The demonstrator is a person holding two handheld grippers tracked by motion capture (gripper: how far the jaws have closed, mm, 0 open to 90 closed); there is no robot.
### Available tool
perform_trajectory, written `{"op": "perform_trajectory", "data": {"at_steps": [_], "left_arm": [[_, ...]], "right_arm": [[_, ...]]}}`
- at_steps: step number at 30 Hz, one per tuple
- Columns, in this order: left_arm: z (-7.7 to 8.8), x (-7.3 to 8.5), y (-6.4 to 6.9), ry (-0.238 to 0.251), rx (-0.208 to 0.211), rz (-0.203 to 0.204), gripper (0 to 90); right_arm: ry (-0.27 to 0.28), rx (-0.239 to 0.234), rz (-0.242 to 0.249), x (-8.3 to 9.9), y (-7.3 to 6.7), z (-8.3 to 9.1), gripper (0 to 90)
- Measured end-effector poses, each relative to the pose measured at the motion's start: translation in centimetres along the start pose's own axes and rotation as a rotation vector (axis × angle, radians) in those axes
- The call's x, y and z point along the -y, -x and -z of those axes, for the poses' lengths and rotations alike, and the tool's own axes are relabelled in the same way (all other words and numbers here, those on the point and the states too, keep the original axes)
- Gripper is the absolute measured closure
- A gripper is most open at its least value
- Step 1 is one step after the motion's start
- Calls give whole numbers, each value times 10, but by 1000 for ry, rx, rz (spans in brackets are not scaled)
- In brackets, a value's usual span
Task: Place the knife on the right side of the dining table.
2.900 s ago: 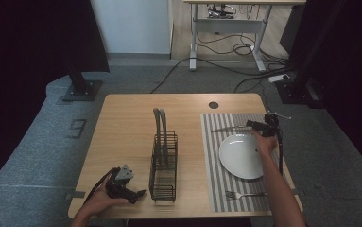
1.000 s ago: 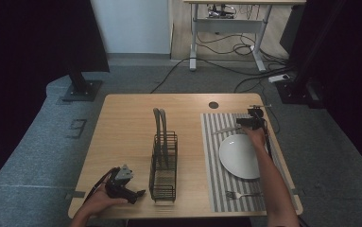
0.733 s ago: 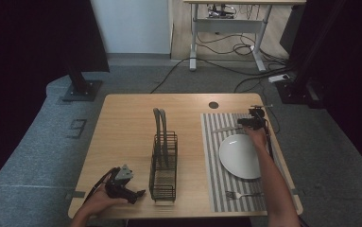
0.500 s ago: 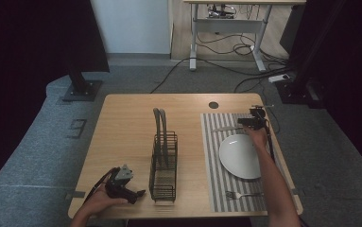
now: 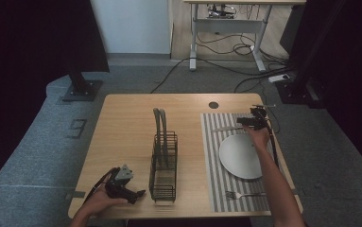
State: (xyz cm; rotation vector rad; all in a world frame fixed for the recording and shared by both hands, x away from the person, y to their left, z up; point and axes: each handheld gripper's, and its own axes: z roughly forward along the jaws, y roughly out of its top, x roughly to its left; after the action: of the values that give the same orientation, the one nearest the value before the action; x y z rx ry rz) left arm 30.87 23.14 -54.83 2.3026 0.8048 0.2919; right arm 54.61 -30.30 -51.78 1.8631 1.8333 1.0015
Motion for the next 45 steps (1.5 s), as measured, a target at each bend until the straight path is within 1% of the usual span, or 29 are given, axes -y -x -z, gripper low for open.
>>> {"op": "perform_trajectory", "data": {"at_steps": [2, 4, 5, 8, 11, 13, 14, 17, 22, 25, 26, 29, 31, 34, 38, 45], "left_arm": [[0, 0, 0, 0, -1, 0, 10], [0, 0, 0, 0, -1, 0, 10], [0, 0, 0, 0, -1, 0, 10], [0, 0, 0, 0, -1, 0, 10], [0, 0, 0, 0, 0, -1, 10], [0, 0, 0, 0, -1, 0, 10], [0, 0, 0, 0, -1, 0, 10], [0, 0, 0, 0, -1, 1, 10], [0, 0, 0, 0, -2, 2, 10], [0, 0, 0, 0, -2, 2, 11], [0, 0, 0, 0, -2, 2, 11], [0, 0, 0, 0, -3, 3, 11], [0, 0, 1, 0, -4, 4, 11], [0, 0, 1, 0, -5, 5, 11], [0, 0, 1, 1, -7, 7, 11], [0, 0, 1, 1, -6, 7, 10]], "right_arm": [[25, -12, 3, 3, -5, 8, 328], [10, -41, 3, 6, -11, 16, 318], [7, -45, 9, 7, -13, 18, 317], [38, -77, 28, 12, -21, 31, 323], [43, -107, 40, 15, -28, 40, 321], [44, -121, 56, 16, -35, 47, 323], [57, -135, 61, 18, -39, 53, 325], [68, -165, 84, 22, -48, 63, 325], [77, -220, 129, 39, -66, 79, 325], [82, -248, 143, 49, -74, 88, 325], [83, -264, 145, 54, -78, 91, 325], [87, -297, 155, 68, -86, 98, 325], [79, -313, 169, 76, -91, 100, 325], [67, -338, 204, 89, -100, 104, 325], [50, -367, 236, 102, -112, 107, 325], [39, -397, 295, 117, -133, 105, 325]]}}
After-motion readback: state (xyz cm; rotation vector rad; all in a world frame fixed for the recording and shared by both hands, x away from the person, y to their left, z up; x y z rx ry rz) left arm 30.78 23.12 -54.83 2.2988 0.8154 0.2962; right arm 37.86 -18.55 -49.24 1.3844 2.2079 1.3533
